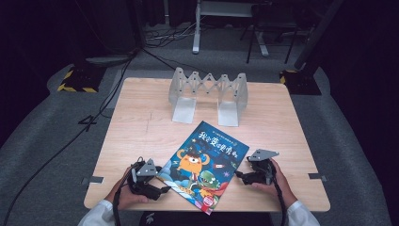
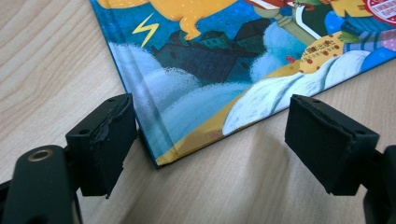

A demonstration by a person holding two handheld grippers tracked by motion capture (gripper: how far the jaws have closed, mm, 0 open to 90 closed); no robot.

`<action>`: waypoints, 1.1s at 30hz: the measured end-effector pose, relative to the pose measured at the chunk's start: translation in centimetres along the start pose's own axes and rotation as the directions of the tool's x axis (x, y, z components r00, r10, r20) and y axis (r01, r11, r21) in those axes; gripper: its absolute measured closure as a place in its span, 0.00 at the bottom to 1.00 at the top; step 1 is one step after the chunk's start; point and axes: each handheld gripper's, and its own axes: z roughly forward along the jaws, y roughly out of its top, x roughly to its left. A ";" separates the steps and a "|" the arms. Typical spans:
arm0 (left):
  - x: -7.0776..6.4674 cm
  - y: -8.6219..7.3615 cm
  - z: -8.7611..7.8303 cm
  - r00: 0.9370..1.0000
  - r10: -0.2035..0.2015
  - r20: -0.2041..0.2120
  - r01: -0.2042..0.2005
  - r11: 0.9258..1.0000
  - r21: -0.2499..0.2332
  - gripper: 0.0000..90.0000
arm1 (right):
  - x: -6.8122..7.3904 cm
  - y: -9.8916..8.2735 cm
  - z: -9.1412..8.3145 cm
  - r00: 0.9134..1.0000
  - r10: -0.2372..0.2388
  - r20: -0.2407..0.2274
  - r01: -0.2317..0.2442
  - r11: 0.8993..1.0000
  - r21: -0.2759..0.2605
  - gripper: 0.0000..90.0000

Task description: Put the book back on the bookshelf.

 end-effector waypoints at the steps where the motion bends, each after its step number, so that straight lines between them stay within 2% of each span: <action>1: -0.1 0.0 0.0 1.000 -0.006 0.001 0.006 1.000 0.002 0.19 | 0.2 -0.1 -0.1 1.000 -0.012 -0.010 0.012 1.000 0.000 0.23; 5: -0.7 0.1 0.0 1.000 0.004 0.015 -0.004 1.000 0.013 0.19 | 2.1 -1.3 -1.2 0.995 -0.073 -0.068 0.072 0.997 -0.009 0.23; 8: -1.2 0.3 0.3 0.999 0.017 0.031 -0.017 1.000 0.015 0.18 | 3.0 -2.1 -1.9 0.994 -0.081 -0.075 0.080 0.997 -0.015 0.23; 10: -1.4 0.5 0.5 0.999 0.019 0.039 -0.020 1.000 0.017 0.18 | 3.1 -2.1 -2.0 0.995 -0.076 -0.069 0.076 0.997 -0.012 0.22; 12: -1.5 0.6 0.6 0.999 0.023 0.042 -0.023 1.000 0.017 0.18 | 3.1 -2.1 -1.9 0.995 -0.072 -0.069 0.072 0.997 -0.011 0.21; 15: -2.0 0.9 0.9 0.997 0.020 0.071 -0.021 1.000 0.017 0.18 | 2.8 -2.0 -1.7 0.997 -0.062 -0.056 0.061 0.998 -0.014 0.22; 18: -2.8 1.3 1.5 0.994 0.048 0.094 -0.049 0.999 0.014 0.18 | 2.7 -2.0 -1.9 0.997 -0.061 -0.039 0.060 0.998 -0.015 0.23; 24: -3.4 1.8 2.1 0.992 0.052 0.118 -0.054 0.998 0.012 0.17 | 1.6 -2.3 -2.2 0.999 -0.026 -0.020 0.026 1.000 -0.011 0.23; 33: -4.4 2.7 3.1 0.990 0.071 0.120 -0.073 0.997 0.013 0.18 | 0.2 -2.7 -2.7 1.000 0.006 0.020 -0.006 1.000 -0.001 0.24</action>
